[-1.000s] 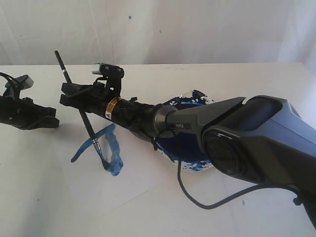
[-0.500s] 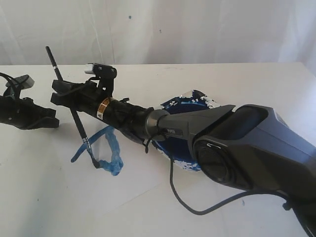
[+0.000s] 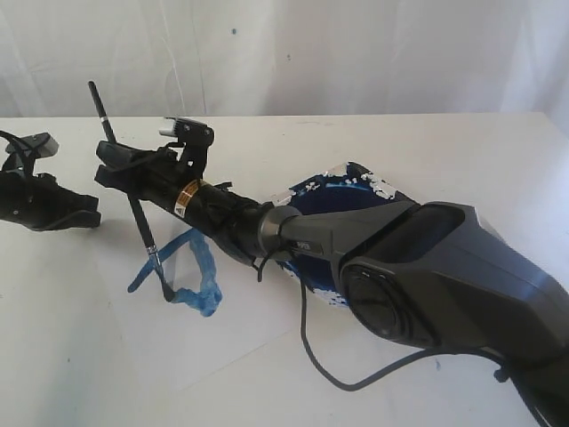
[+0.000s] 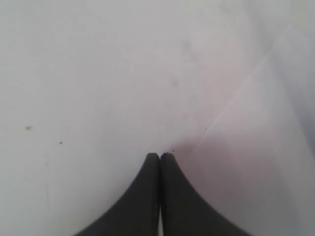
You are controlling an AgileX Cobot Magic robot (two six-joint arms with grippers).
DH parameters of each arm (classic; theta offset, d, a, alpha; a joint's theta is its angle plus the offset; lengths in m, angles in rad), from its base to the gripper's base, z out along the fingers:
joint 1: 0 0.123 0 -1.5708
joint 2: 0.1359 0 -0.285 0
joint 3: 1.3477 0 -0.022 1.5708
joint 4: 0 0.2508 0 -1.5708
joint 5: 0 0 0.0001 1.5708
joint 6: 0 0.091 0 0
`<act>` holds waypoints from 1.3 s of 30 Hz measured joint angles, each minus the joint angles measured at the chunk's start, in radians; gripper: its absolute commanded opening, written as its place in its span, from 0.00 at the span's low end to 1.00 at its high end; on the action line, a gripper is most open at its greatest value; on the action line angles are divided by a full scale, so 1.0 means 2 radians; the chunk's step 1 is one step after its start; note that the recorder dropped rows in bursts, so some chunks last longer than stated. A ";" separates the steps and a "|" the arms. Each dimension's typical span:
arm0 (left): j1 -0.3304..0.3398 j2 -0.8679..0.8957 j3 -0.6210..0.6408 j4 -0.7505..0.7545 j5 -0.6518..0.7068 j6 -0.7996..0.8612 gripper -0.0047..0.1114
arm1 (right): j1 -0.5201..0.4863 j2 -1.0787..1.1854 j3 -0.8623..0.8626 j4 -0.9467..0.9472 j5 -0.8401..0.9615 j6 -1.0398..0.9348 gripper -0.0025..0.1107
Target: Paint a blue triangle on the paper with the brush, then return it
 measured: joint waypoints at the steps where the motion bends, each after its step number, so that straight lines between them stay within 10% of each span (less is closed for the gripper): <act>1: 0.000 0.000 0.000 0.000 -0.001 0.000 0.04 | 0.001 0.000 0.000 0.004 0.000 0.000 0.02; 39: 0.016 -0.004 0.000 0.020 -0.028 0.001 0.04 | 0.015 0.039 -0.091 0.039 0.021 -0.014 0.02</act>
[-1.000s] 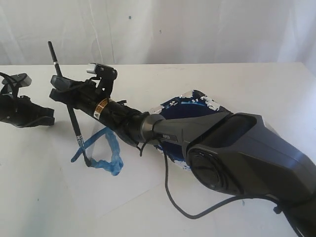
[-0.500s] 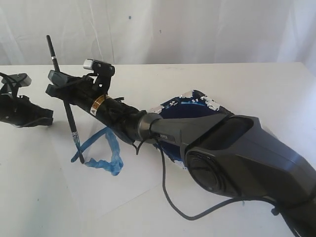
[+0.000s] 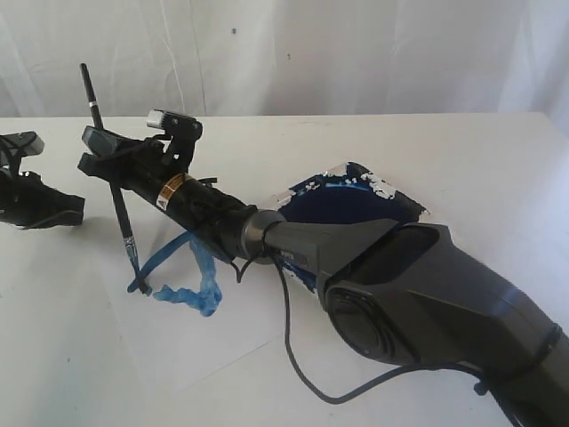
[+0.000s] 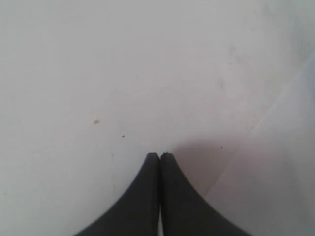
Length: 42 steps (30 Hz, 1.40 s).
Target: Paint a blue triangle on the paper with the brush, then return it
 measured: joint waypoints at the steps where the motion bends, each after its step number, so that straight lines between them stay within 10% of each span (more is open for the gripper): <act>1: 0.004 0.000 0.000 0.000 0.002 0.000 0.04 | 0.002 0.003 -0.006 0.000 0.003 0.000 0.02; 42: 0.013 0.002 0.000 -0.025 0.016 0.000 0.04 | -0.005 -0.024 -0.015 -0.180 0.116 0.079 0.02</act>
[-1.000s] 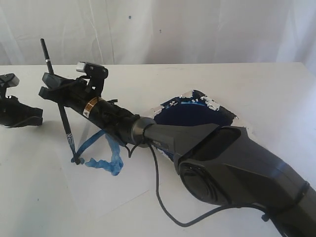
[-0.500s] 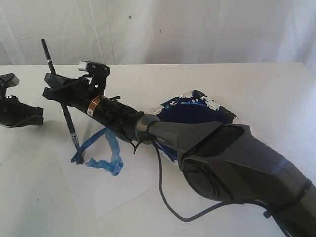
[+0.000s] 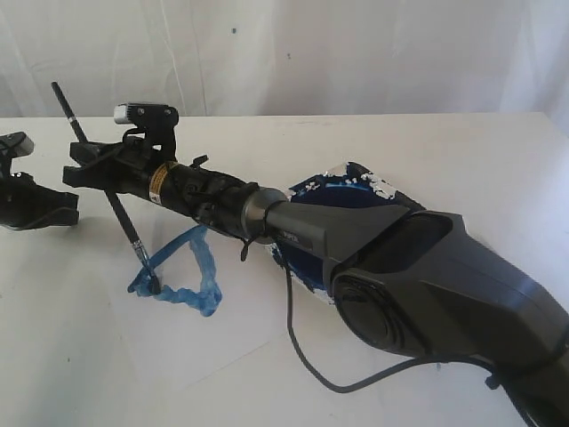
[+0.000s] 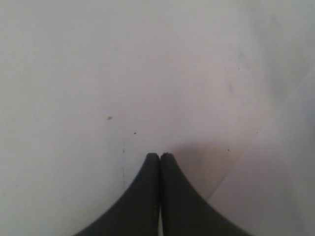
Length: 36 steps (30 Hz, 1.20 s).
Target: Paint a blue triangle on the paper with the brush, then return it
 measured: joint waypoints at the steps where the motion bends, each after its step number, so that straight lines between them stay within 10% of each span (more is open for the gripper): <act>1: 0.000 0.000 0.000 0.000 0.000 0.000 0.04 | 0.000 -0.001 0.000 -0.004 0.003 0.004 0.02; 36: 0.000 0.000 0.000 -0.004 0.000 0.000 0.04 | -0.028 -0.024 0.000 -0.359 0.041 0.326 0.02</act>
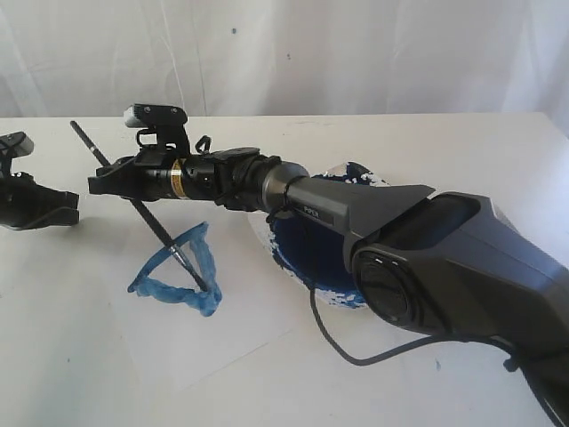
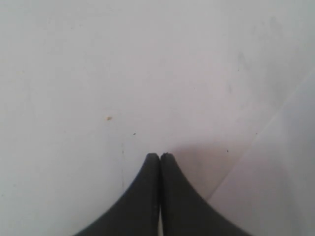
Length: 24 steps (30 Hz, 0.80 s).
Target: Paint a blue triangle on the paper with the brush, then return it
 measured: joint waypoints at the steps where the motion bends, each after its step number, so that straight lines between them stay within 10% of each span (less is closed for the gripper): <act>1: 0.000 0.000 0.000 -0.001 0.000 0.000 0.04 | -0.001 0.000 0.000 -0.012 0.000 0.011 0.02; 24: 0.000 0.002 -0.035 -0.002 0.093 -0.002 0.04 | -0.001 -0.050 0.001 -0.054 -0.051 0.057 0.02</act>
